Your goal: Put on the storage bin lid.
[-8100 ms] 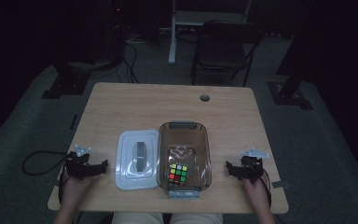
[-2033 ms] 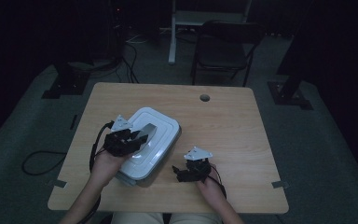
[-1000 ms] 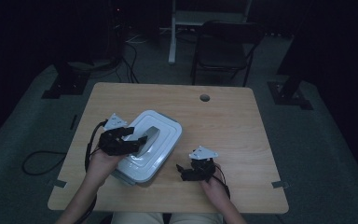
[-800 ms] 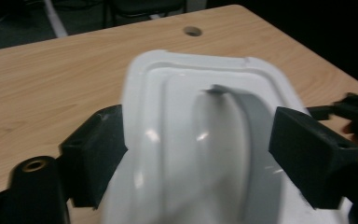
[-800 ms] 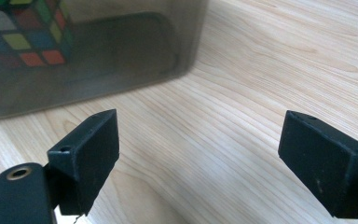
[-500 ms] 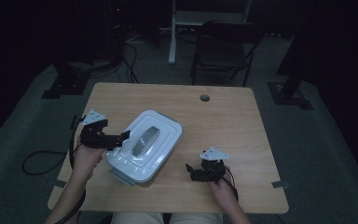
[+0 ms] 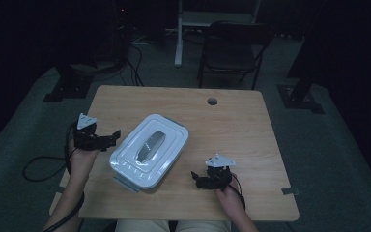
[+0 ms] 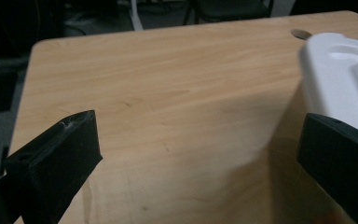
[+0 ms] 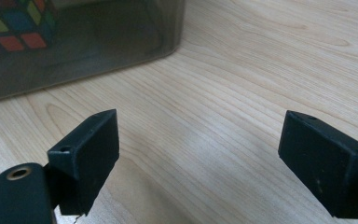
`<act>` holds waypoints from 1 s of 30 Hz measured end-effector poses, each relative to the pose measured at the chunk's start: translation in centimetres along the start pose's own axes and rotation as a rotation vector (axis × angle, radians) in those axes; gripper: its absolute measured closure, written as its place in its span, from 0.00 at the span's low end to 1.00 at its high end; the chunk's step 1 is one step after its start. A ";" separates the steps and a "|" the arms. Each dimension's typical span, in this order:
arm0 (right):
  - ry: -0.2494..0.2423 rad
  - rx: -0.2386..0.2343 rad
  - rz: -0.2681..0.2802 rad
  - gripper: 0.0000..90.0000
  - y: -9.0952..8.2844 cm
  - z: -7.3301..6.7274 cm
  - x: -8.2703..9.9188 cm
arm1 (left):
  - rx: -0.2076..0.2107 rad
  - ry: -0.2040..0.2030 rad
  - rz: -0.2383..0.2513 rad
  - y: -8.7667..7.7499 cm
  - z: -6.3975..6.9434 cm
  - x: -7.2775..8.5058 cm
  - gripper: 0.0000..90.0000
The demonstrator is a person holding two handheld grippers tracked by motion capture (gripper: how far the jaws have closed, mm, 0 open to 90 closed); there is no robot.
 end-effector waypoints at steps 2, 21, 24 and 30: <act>0.002 -0.001 0.002 0.14 0.0 0.0 0.0 | -0.014 -0.003 -0.002 0.7 -0.6 0.5 0.01; 0.024 0.008 0.027 0.14 0.0 -0.2 -0.4 | 0.016 -0.008 -0.117 6.0 0.2 5.1 0.01; 0.036 0.018 0.040 0.14 0.0 -0.3 -0.7 | 0.018 -0.013 -0.106 6.1 0.6 5.2 0.01; 0.055 0.015 0.046 0.14 0.3 -0.5 -1.2 | 0.048 -0.005 -0.116 5.9 1.5 5.6 0.01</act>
Point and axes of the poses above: each handheld gripper's, and its own axes: y roughly forward along the jaws, x roughly out of its underside, z roughly to its right, the point moved 4 cm from there along y, roughly forward along the jaws, and after that the axes turned 8 degrees about -z, right-handed, at the moved point
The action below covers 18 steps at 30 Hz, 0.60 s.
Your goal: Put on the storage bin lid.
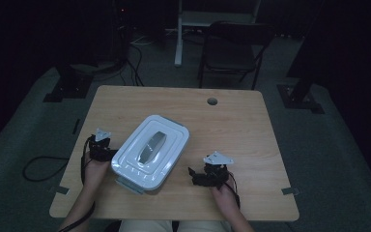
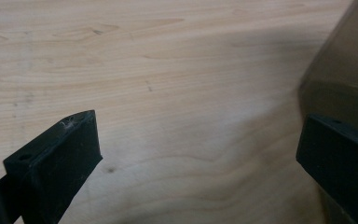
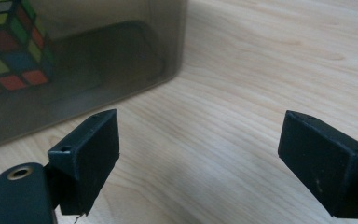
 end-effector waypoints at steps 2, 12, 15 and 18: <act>-0.002 0.000 -0.004 0.14 0.1 -0.1 0.0 | 0.004 -0.002 -0.006 0.0 0.2 0.1 0.01; 0.028 0.008 0.009 0.14 0.1 0.2 0.0 | 0.042 0.074 -0.036 -0.3 4.1 0.7 0.01; 0.035 0.018 0.011 0.14 0.0 0.5 0.0 | 0.052 0.087 -0.046 -0.2 4.9 0.9 0.01; 0.045 0.017 0.015 0.14 -0.1 0.9 0.0 | 0.057 0.106 -0.056 -0.1 5.7 1.0 0.01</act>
Point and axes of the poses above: each handheld gripper's, and its own axes: y roughly forward along the jaws, x roughly out of its underside, z roughly to its right, the point moved 4 cm from there along y, roughly forward along the jaws, and after that the axes turned 8 degrees about -z, right-handed, at the moved point
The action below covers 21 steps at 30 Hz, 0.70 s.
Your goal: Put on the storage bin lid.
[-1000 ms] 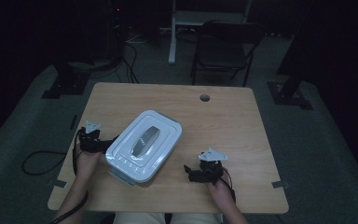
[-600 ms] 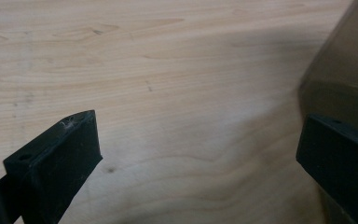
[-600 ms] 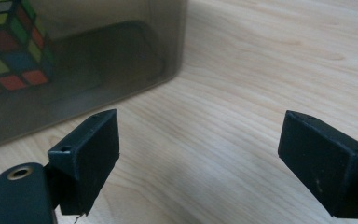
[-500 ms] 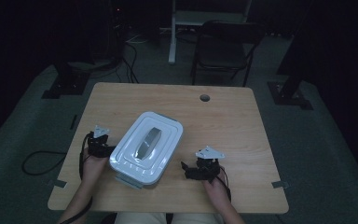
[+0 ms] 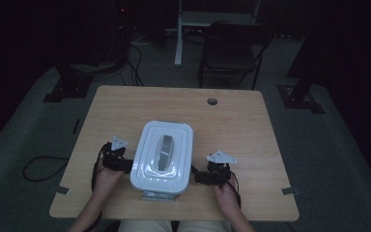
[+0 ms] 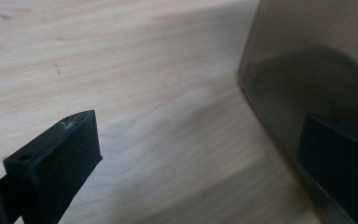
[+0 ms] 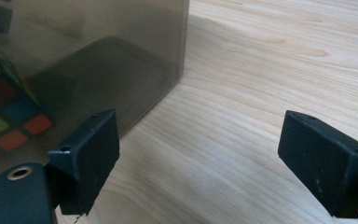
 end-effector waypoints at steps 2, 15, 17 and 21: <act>0.002 -0.001 0.006 0.14 -0.1 0.2 -0.1 | -0.009 0.016 -0.018 0.1 0.6 0.0 0.01; 0.025 0.034 0.001 0.15 -1.4 2.9 0.1 | 0.001 0.128 -0.063 0.9 4.7 -0.9 0.01; 0.031 0.041 0.003 0.15 -1.8 3.8 0.3 | 0.014 0.138 -0.061 1.1 5.3 -1.1 0.01; 0.040 0.047 -0.002 0.15 -2.1 4.5 0.3 | 0.038 0.150 -0.069 1.4 6.2 -1.4 0.01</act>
Point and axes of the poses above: each handheld gripper's, and its own axes: y roughly forward along the jaws, x roughly out of its underside, z roughly to its right, the point moved 4 cm from there along y, roughly forward along the jaws, and after that the axes turned 8 degrees about -z, right-handed, at the moved point
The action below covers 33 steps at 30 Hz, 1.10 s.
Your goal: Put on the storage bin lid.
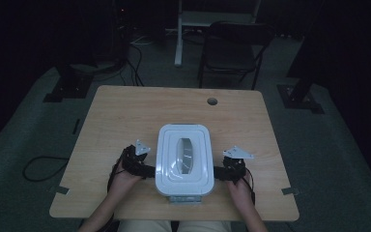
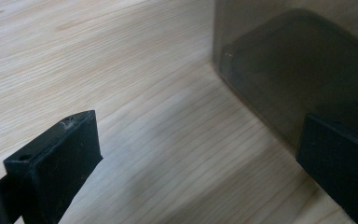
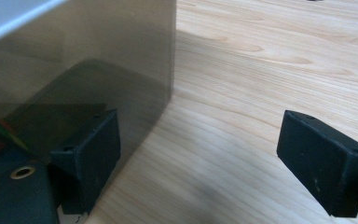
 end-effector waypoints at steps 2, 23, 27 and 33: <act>-0.004 0.004 -0.001 0.15 -0.1 0.2 0.0 | 0.004 0.003 -0.001 0.2 0.3 -0.2 0.01; 0.028 0.053 0.001 0.14 -0.4 2.2 1.1 | 0.056 0.023 0.082 1.1 -0.2 -0.7 0.01; 0.036 0.053 0.002 0.14 -0.5 2.5 1.3 | 0.057 0.016 0.086 1.1 -0.4 -0.6 0.01; 0.042 0.070 -0.005 0.14 -1.0 3.2 2.0 | 0.033 -0.019 0.080 0.9 -1.8 0.1 0.01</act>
Point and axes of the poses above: each handheld gripper's, and its own axes: y roughly forward along the jaws, x roughly out of its underside, z roughly to its right, the point moved 4 cm from there along y, roughly forward along the jaws, and after that the axes turned 8 degrees about -z, right-handed, at the moved point
